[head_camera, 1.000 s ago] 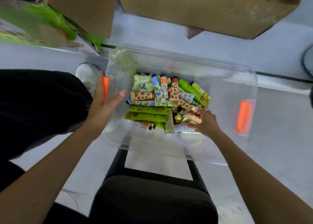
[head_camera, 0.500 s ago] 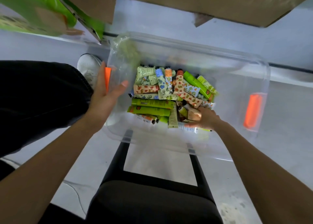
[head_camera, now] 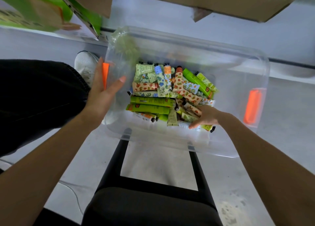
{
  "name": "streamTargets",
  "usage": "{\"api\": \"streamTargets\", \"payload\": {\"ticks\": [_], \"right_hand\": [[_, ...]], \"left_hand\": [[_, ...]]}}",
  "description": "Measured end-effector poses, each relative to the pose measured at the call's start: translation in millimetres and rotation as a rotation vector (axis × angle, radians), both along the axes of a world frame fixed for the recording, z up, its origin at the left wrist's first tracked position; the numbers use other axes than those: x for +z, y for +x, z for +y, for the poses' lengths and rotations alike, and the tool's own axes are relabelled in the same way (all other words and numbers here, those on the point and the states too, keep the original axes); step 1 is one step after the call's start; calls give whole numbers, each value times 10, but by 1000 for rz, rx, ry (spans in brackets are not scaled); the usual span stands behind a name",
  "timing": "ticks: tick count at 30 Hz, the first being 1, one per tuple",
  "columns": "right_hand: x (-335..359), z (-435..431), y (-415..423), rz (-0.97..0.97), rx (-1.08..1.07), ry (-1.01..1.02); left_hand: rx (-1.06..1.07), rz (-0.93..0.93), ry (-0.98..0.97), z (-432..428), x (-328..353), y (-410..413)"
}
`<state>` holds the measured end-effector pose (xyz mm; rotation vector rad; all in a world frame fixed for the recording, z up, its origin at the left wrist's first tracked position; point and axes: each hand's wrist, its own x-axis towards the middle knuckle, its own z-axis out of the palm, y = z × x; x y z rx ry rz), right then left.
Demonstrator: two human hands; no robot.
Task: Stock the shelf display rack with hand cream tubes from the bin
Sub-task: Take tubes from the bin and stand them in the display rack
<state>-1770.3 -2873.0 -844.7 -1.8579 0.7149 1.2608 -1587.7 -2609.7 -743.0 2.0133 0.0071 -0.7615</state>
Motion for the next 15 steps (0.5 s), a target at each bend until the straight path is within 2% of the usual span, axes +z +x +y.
{"api": "streamTargets", "payload": {"ticks": [10,12,15], "right_hand": [[145,94,101,80,-72,129],[190,74,81,80,-131,148],[383,48,32,104,-263,162]], "left_hand": [[-36,22,8,-1,98,17],[-31,-29,65,3,103,28],[92,-171,160,-15,155,-2]]}}
